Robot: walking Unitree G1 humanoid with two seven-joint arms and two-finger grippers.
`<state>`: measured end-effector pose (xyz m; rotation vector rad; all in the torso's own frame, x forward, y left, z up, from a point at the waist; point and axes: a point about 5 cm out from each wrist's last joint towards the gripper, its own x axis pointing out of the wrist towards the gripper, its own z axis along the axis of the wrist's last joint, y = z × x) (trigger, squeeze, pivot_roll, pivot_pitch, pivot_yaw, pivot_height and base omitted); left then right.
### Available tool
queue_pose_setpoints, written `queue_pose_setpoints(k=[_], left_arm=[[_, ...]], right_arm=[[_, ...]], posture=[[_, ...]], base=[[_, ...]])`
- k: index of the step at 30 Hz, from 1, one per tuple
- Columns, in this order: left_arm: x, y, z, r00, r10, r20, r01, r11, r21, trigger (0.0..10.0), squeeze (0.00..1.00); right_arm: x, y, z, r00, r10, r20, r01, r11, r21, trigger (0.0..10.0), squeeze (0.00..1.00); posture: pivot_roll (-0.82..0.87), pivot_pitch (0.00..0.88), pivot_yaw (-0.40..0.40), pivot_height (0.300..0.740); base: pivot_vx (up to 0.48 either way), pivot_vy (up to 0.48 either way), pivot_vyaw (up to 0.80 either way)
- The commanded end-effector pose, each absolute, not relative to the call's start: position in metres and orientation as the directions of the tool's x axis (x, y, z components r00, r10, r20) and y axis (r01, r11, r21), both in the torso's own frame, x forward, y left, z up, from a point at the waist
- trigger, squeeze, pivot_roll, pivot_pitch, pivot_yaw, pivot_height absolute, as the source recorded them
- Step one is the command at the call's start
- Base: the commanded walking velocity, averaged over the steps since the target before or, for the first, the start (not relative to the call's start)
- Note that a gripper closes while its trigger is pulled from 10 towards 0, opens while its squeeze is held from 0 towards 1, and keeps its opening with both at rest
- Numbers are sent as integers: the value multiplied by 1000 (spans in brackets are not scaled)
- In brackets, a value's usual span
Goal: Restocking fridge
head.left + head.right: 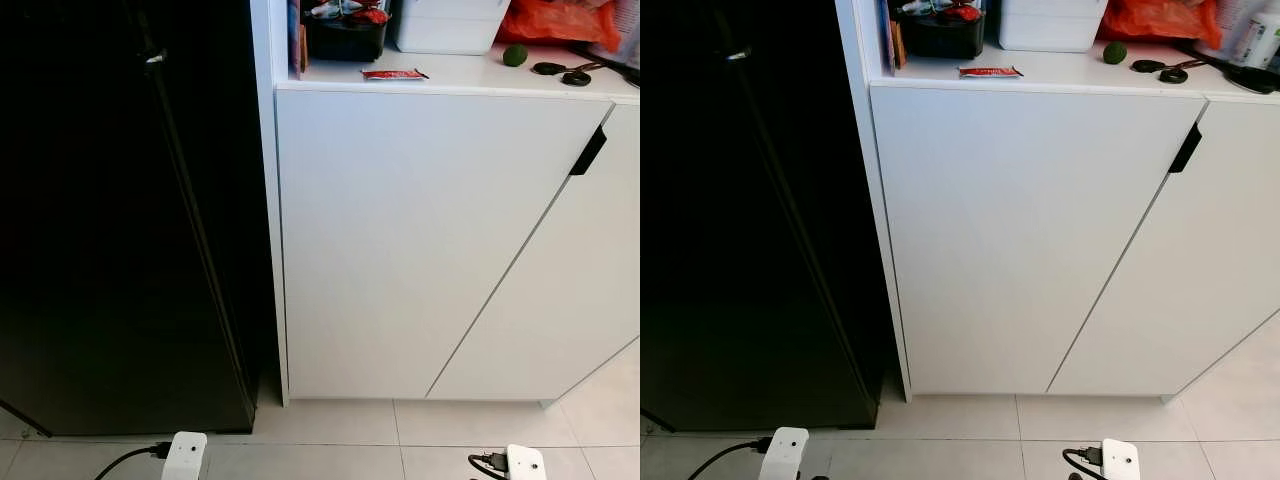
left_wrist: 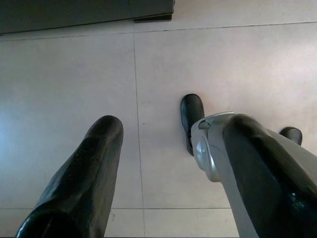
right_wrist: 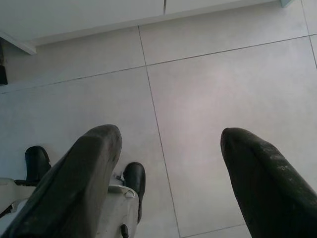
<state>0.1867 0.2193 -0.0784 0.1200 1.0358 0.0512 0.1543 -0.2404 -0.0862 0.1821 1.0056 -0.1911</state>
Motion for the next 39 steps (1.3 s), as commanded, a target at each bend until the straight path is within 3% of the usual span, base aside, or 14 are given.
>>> queue_pose_setpoints(k=[1,6,23,39], left_arm=[[189,218,-78,510,94,-855,9,993,114,10000,0],[190,215,-78,527,86,-846,-39,996,77,10000,0],[186,216,-79,516,88,-852,-53,996,70,10000,0],[185,216,-80,506,81,-858,-34,997,74,10000,0]], right_arm=[[157,-245,-84,528,-87,-845,237,970,48,10000,0],[155,-245,-85,529,-104,-842,344,933,101,10000,0],[152,-242,-87,521,-82,-850,330,938,111,10000,0],[152,-242,-87,521,-64,-851,286,953,103,10000,0]], posture=[[101,0,-60,740],[89,0,-79,740],[94,0,-64,740],[94,0,-62,740]], base=[[0,0,0],[0,0,0],[0,0,0],[-319,363,0]])
